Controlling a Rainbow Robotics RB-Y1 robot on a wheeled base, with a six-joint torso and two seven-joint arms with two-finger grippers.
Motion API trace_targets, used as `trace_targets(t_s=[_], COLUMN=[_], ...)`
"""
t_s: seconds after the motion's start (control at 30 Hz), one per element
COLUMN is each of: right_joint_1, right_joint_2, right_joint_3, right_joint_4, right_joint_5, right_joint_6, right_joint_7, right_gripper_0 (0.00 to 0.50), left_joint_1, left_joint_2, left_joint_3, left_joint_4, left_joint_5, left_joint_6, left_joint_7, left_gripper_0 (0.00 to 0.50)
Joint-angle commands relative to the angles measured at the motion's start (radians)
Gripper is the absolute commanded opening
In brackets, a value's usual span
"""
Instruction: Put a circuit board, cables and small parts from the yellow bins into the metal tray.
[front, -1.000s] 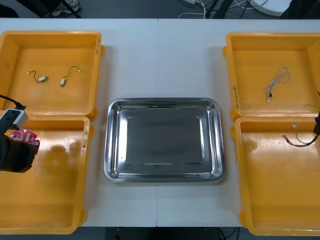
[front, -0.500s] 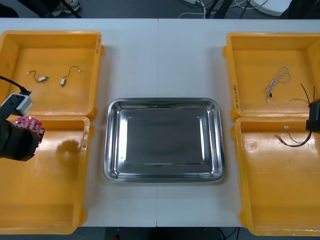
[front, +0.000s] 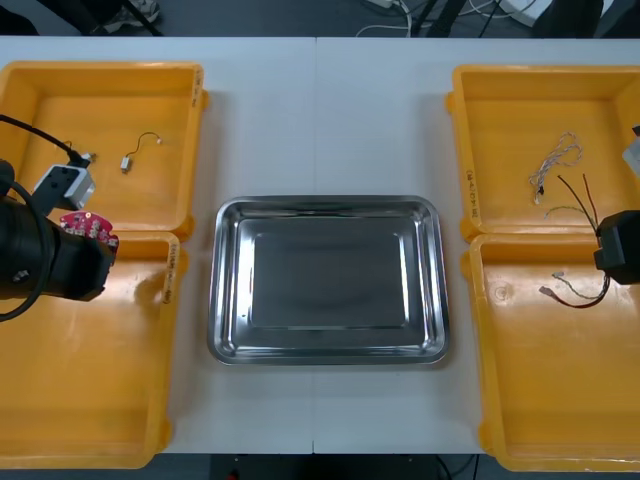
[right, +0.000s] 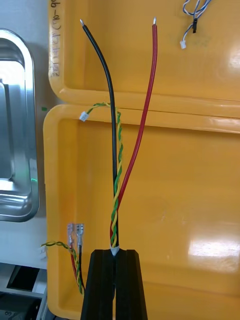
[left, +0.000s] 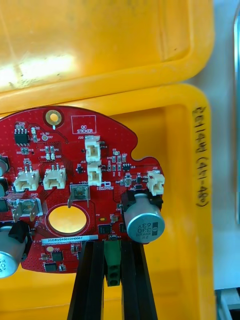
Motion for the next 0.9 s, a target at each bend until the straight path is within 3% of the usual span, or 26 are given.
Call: trace_targets(t_s=[0.03, 0.4, 0.9], right_joint_1=[-0.053, -0.095, -0.124], right_joint_2=[-0.041, -0.035, -0.035], right_joint_3=[0.049, 0.123, 0.232], right_joint_4=[-0.031, -0.063, -0.110], right_joint_5=[-0.016, -0.038, -0.007], right_joint_6=[0.005, 0.005, 0.005], right_joint_7=[0.034, 0.034, 0.034], right_gripper_0=[0.000, 0.000, 0.000], left_joint_1=[-0.077, -0.155, -0.263], left_joint_2=[0.021, -0.018, -0.097], left_joint_3=[-0.073, -0.200, -0.397], left_joint_4=[-0.043, -0.058, -0.052], left_joint_5=[-0.013, -0.025, -0.064], left_joint_6=[0.008, 0.008, 0.008], left_joint_7=[0.164, 0.285, 0.419], left_gripper_0=[0.000, 0.000, 0.000])
